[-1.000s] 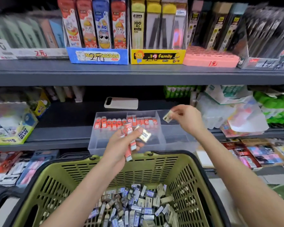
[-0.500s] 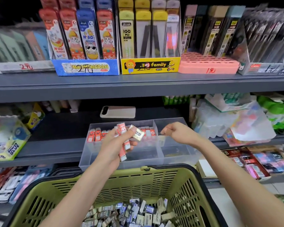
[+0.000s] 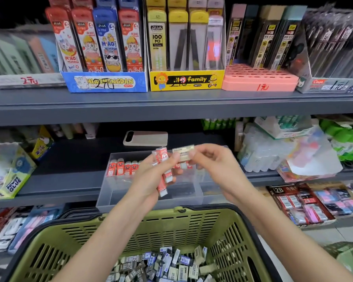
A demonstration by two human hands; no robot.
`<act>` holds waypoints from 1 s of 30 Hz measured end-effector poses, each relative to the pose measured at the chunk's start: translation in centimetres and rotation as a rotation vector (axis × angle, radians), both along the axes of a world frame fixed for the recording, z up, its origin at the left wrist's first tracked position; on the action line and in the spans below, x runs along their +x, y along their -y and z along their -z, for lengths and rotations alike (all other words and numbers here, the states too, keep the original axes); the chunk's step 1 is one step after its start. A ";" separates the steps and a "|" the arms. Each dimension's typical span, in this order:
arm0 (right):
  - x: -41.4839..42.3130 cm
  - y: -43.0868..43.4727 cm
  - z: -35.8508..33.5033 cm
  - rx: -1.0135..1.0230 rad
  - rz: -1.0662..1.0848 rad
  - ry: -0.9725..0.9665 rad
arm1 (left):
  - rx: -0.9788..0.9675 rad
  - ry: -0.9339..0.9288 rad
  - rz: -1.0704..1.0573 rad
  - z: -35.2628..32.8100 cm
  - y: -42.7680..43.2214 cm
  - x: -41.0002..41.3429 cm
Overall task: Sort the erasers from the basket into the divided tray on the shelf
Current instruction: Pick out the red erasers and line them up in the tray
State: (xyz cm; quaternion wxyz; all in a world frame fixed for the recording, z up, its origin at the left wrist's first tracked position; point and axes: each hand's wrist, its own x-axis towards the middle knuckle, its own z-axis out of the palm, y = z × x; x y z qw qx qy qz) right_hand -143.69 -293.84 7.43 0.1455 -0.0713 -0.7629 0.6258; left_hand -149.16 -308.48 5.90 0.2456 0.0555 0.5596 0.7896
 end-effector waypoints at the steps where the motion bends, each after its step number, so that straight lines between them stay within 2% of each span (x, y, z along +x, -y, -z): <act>1: -0.3 -0.7 0.0 -0.046 0.047 -0.021 | -0.015 -0.001 0.007 0.0 0.0 0.1; 3: -1.3 -2.7 0.4 0.101 0.196 -0.003 | -0.021 0.033 -0.001 0.0 0.1 0.0; 5: -2.6 -4.6 0.8 0.483 0.304 0.134 | -0.013 0.099 -0.028 0.1 0.4 -0.1; 7: -3.8 -5.6 1.5 0.836 0.272 0.293 | -0.013 0.194 -0.063 0.1 0.8 -0.3; 9: -4.7 -5.6 2.4 0.991 0.167 0.383 | -0.016 0.292 -0.092 0.2 1.2 -0.5; 13: -5.3 -5.5 4.0 0.864 -0.072 0.428 | -0.058 0.335 -0.096 0.3 1.7 -0.6; 19: -5.1 -6.3 4.8 0.752 -0.100 0.463 | -0.042 0.313 -0.027 0.6 2.4 -1.2; 20: -5.1 -6.3 4.6 0.778 -0.099 0.477 | -0.022 0.317 -0.011 0.6 2.5 -1.3; 22: -4.9 -5.8 4.1 0.961 -0.025 0.457 | 0.011 0.312 0.010 0.7 2.6 -1.4; 24: -4.4 -4.9 3.3 1.055 0.115 0.296 | 0.006 0.270 0.036 0.8 2.7 -1.4; 25: -3.9 -4.1 2.6 0.976 0.133 0.191 | -0.007 0.238 0.054 0.9 2.7 -1.4; 27: -2.9 -2.2 1.2 0.674 0.051 0.067 | -0.046 0.170 0.084 0.9 2.8 -1.3; 30: -2.0 0.5 -0.3 0.373 -0.165 0.078 | -0.085 0.091 0.113 0.9 3.1 -1.1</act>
